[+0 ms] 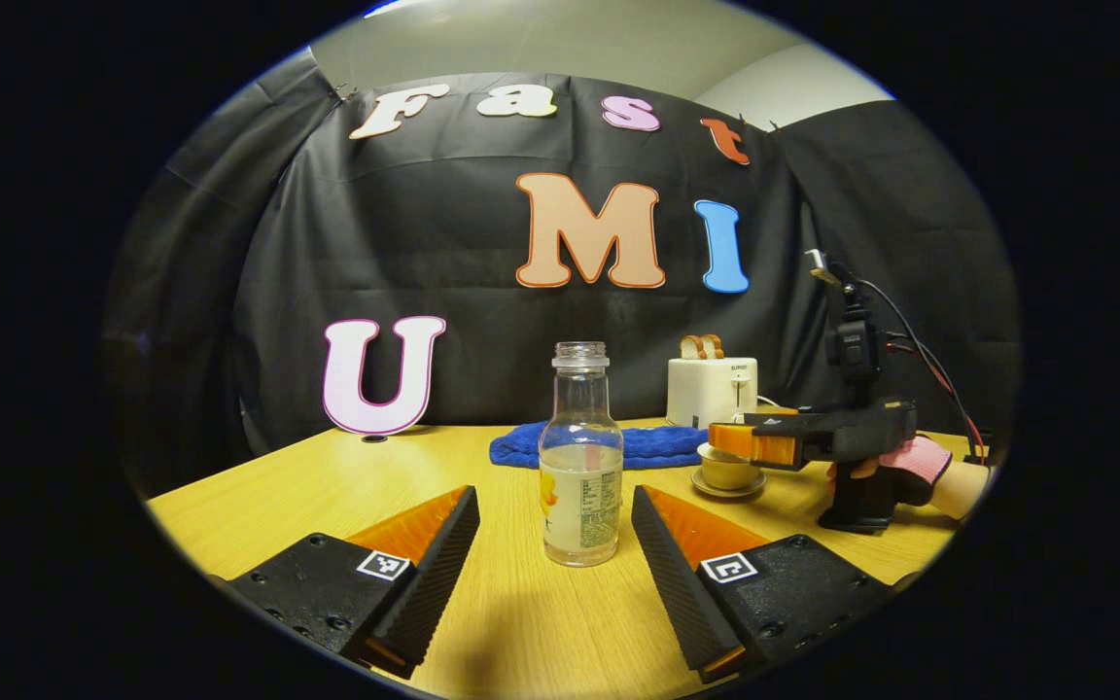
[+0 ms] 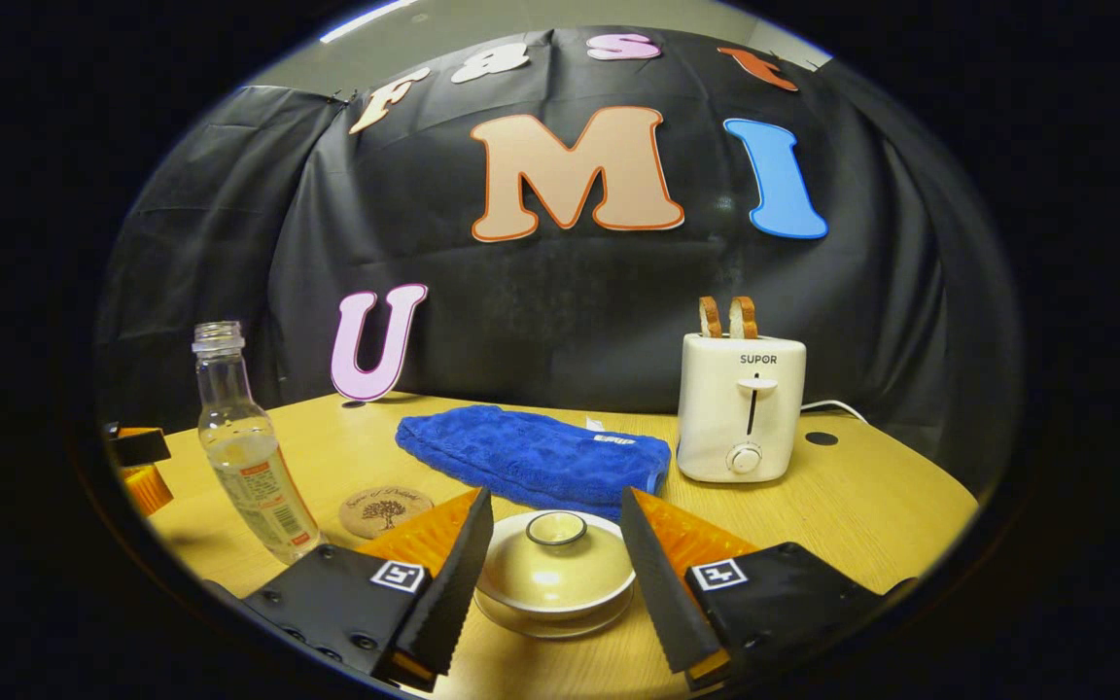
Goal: Open the teacup lid with one hand, grasp the water bottle and pour water into the teacup with the other hand; after pouring, place the water bottle on the coaster and then close the teacup lid.
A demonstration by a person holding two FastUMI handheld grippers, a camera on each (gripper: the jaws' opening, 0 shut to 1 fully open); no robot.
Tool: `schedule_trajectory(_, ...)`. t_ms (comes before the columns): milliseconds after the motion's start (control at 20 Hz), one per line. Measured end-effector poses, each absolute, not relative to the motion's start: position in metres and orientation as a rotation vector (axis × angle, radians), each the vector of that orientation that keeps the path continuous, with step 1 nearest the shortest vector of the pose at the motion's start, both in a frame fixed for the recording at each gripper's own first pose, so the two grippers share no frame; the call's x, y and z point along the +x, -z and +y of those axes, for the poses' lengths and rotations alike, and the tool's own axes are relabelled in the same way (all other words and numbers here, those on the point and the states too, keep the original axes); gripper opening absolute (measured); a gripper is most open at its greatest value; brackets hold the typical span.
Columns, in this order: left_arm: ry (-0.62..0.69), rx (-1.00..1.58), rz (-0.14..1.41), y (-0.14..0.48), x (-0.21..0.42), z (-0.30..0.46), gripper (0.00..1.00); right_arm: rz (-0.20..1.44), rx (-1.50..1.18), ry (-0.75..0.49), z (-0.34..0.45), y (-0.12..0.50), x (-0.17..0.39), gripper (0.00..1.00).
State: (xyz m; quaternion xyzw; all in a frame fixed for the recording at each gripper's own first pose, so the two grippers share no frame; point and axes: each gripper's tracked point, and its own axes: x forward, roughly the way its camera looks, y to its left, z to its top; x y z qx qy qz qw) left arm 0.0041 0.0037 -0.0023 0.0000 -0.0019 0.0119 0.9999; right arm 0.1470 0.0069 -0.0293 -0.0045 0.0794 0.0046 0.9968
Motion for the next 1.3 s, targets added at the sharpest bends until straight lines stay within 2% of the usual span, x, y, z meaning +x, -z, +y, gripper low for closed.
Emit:
schedule_trajectory(100, -0.019, 0.0, -0.004, 0.002, 0.004, 0.003, 0.93, 0.19, -0.009, -0.011, 0.007, 0.035, 0.152, 0.84)
schedule_trajectory(250, -0.017, 0.0, -0.003, 0.002, 0.004, 0.003, 0.93, 0.181, -0.015, 0.0, 0.005, 0.033, 0.155, 0.41)
schedule_trajectory(350, -0.015, 0.0, -0.003, 0.001, 0.003, 0.003, 0.93, 0.181, -0.014, -0.006, 0.008, 0.038, 0.162, 0.42)
schedule_trajectory(450, -0.014, 0.0, -0.003, 0.002, 0.003, 0.003, 0.92, 0.18, -0.014, -0.01, 0.007, 0.032, 0.156, 0.34)
schedule_trajectory(650, -0.014, 0.0, -0.002, 0.001, 0.003, 0.003, 0.93, 0.172, -0.018, -0.016, 0.007, 0.032, 0.157, 0.28)
schedule_trajectory(1050, -0.001, 0.001, 0.0, 0.001, 0.003, 0.002, 0.93, 0.071, -0.021, -0.008, 0.004, 0.015, 0.147, 0.29)
schedule_trajectory(1100, 0.001, 0.001, 0.001, 0.002, 0.004, 0.001, 0.89, 0.063, -0.005, -0.001, 0.002, 0.014, 0.146, 0.29)
schedule_trajectory(1300, 0.006, 0.0, 0.006, 0.003, 0.012, -0.001, 0.92, 0.031, -0.005, 0.024, -0.002, 0.009, 0.136, 0.28)
